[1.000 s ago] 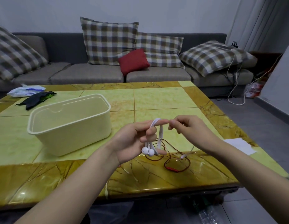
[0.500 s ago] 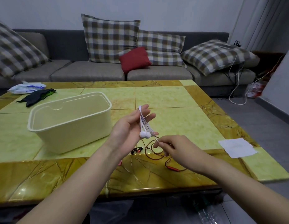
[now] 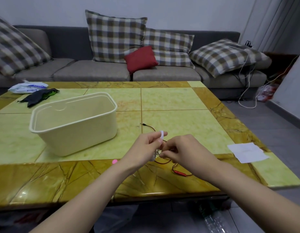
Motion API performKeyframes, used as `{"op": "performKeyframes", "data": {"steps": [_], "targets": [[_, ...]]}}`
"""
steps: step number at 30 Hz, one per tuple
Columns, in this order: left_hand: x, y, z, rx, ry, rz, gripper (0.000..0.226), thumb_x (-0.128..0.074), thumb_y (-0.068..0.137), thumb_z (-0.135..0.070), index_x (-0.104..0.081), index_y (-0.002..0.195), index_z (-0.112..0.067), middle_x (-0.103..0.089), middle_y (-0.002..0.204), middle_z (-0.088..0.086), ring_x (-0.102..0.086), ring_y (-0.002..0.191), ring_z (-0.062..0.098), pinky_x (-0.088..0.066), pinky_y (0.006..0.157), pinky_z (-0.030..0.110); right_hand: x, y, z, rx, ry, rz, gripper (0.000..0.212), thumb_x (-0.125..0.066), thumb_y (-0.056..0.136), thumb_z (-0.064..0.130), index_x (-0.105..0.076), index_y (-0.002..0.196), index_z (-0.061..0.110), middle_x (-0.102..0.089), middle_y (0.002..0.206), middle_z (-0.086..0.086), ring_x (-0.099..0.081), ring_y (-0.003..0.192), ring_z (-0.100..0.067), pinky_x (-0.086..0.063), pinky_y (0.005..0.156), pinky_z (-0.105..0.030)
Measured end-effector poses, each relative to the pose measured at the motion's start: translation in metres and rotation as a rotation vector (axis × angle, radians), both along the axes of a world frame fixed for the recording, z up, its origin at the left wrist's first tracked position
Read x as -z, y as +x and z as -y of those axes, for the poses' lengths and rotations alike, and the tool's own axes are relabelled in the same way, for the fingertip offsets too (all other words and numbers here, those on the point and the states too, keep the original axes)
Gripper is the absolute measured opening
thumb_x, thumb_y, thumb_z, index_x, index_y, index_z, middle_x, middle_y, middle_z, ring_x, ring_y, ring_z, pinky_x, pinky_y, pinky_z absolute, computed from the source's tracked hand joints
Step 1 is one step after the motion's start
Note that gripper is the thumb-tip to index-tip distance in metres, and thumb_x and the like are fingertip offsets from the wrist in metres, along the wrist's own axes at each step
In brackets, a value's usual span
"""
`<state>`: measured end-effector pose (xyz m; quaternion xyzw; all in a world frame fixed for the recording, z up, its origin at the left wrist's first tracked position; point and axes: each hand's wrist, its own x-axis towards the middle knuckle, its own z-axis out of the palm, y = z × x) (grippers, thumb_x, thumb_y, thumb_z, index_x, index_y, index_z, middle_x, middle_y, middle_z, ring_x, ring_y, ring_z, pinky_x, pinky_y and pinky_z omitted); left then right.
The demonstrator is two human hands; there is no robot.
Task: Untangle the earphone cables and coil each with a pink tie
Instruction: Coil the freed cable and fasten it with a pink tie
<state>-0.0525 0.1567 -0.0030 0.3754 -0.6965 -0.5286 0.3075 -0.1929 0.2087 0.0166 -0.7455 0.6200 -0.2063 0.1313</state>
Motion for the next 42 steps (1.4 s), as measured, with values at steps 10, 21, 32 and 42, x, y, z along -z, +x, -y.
{"op": "performKeyframes", "data": {"steps": [10, 21, 32, 42], "targets": [[0.014, 0.006, -0.009, 0.192, 0.208, 0.118, 0.035, -0.034, 0.101, -0.015, -0.050, 0.070, -0.017, -0.039, 0.052, -0.005, -0.034, 0.045, 0.008, -0.036, 0.050, 0.018, 0.013, -0.003, -0.001, 0.046, -0.014, -0.033, 0.026, -0.069, 0.079, 0.042, -0.049, 0.080, 0.025, -0.047, 0.084, 0.012, -0.049, 0.077, -0.008, -0.041, 0.066, -0.023], [0.030, 0.028, -0.012, 0.327, 0.346, 0.135, 0.023, -0.031, 0.103, -0.014, -0.045, 0.084, -0.013, -0.038, 0.059, -0.007, -0.031, 0.051, 0.007, -0.036, 0.060, 0.020, 0.030, 0.004, 0.003, -0.082, 0.155, 0.012, 0.014, -0.061, 0.088, 0.028, -0.066, 0.099, 0.021, -0.062, 0.080, 0.007, -0.055, 0.075, -0.007, -0.046, 0.070, -0.025], [0.027, 0.050, 0.011, 0.095, -0.058, 0.562, 0.029, -0.041, 0.099, -0.013, -0.054, 0.075, -0.022, -0.055, 0.065, -0.005, -0.050, 0.059, 0.008, -0.044, 0.059, 0.021, 0.056, 0.038, 0.018, 0.076, 0.060, 0.282, 0.017, -0.059, 0.092, 0.027, -0.065, 0.095, 0.011, -0.068, 0.082, -0.001, -0.064, 0.072, -0.013, -0.051, 0.073, -0.028], [0.051, 0.098, 0.059, -0.326, -0.146, 0.299, 0.027, -0.040, 0.098, -0.006, -0.063, 0.109, -0.017, -0.050, 0.060, -0.004, -0.042, 0.051, 0.009, -0.036, 0.059, 0.028, 0.094, 0.097, 0.045, -0.037, 0.118, 0.001, 0.039, -0.048, 0.096, 0.017, -0.043, 0.134, 0.010, -0.044, 0.134, -0.007, -0.044, 0.122, -0.024, -0.035, 0.101, -0.032]]}}
